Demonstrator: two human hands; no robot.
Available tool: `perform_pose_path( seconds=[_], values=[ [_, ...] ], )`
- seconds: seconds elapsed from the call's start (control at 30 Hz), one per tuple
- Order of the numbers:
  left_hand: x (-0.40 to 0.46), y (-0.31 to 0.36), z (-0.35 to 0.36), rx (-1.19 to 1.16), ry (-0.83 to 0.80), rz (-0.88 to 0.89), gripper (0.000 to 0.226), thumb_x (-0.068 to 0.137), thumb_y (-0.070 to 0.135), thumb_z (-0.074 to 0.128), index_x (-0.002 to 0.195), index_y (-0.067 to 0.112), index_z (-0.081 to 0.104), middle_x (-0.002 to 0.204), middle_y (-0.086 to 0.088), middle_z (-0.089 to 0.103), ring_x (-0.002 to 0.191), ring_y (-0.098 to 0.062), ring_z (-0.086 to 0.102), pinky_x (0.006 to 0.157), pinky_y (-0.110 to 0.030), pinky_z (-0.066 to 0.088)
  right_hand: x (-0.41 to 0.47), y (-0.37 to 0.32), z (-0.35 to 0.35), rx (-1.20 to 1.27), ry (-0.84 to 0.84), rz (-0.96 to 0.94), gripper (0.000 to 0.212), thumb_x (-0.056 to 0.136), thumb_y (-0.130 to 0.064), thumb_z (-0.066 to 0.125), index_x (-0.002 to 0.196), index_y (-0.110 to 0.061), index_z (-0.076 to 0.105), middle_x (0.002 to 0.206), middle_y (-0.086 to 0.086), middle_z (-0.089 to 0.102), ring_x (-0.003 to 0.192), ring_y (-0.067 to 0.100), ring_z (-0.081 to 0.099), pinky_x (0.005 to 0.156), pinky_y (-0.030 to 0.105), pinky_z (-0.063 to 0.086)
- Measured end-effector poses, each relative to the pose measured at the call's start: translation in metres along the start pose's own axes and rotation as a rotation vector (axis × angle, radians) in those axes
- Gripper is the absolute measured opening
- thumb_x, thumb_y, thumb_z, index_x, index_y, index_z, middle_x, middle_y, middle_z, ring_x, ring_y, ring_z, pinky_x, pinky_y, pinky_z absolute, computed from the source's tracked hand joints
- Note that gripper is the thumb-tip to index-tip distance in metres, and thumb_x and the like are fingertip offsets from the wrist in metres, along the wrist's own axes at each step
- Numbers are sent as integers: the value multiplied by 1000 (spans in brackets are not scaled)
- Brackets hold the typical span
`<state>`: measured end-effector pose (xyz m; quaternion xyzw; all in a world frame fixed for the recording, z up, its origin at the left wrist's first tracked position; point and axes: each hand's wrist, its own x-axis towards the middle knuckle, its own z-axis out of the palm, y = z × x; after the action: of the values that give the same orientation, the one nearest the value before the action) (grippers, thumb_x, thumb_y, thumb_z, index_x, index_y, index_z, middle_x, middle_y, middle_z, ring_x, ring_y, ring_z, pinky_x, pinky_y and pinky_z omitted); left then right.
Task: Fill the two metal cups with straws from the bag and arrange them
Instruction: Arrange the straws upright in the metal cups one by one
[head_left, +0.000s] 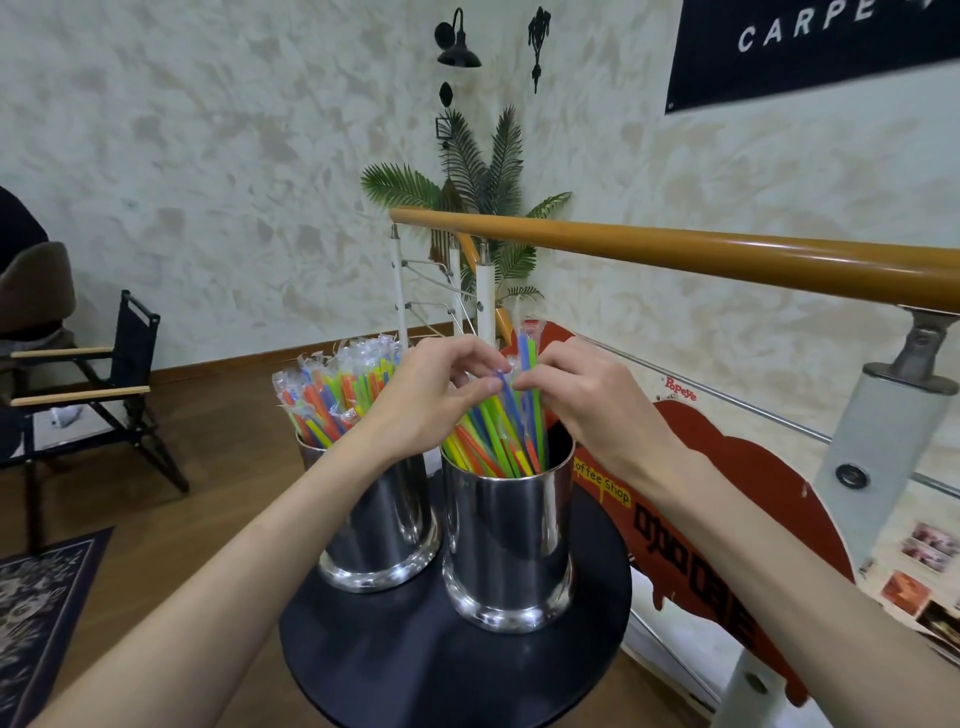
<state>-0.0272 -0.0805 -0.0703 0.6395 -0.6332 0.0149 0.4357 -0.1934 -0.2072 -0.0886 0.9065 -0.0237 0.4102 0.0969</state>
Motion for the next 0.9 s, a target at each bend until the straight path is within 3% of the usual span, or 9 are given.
perform_pose_path(
  seconds=[0.2,0.33,0.43,0.5,0.57,0.67,0.83,0.9],
  values=[
    [-4,2,-6,9,-9,26,10,94,11,69,104,12,72,94,8,70,78,12,58,69,-7,42,20,15,-11,-124,111,-13,25,77,6,80,100,-3,76,84,14,64,76,33,61,56,40,52],
    [-5,1,-9,-9,-19,15,10,93,8,69,103,11,73,91,11,68,76,9,58,69,-8,42,39,26,-28,-234,204,-43,21,86,-1,74,105,-9,77,85,13,62,74,31,57,53,38,50],
    [-5,0,-9,-1,-24,15,11,93,3,69,100,10,73,86,16,67,73,9,57,67,-9,42,48,28,-35,-247,202,25,8,92,-14,72,98,-10,70,84,0,56,75,16,53,62,34,48],
    [-5,-3,-10,46,-40,25,14,93,4,68,98,17,73,85,19,69,71,1,57,65,-12,42,46,38,-34,-264,214,64,19,93,-31,71,93,-18,58,83,-13,49,74,2,46,71,27,41],
    [-5,-6,-11,94,-59,30,19,93,6,67,96,24,72,87,20,70,73,-7,57,66,-14,44,50,37,-34,-179,258,117,18,91,-25,74,92,-14,60,86,-8,47,77,13,46,73,31,42],
    [-5,-6,-15,112,-91,30,19,94,8,66,100,23,73,92,18,70,76,-9,58,68,-14,44,48,35,-34,-228,332,-18,3,88,-6,75,89,-9,73,97,7,42,82,29,45,70,38,39],
    [-6,-2,-20,51,-135,23,15,96,12,66,104,21,75,88,25,70,76,-5,59,68,-12,44,46,50,-43,-323,297,-24,10,88,-2,75,94,-10,78,99,18,57,84,35,52,70,39,42],
    [-8,-1,-21,50,-128,20,12,96,14,66,103,22,74,92,17,71,77,-3,59,68,-12,44,47,54,-48,-329,294,-16,11,87,-3,74,96,-9,79,93,18,58,80,36,54,65,39,44]
  ],
)
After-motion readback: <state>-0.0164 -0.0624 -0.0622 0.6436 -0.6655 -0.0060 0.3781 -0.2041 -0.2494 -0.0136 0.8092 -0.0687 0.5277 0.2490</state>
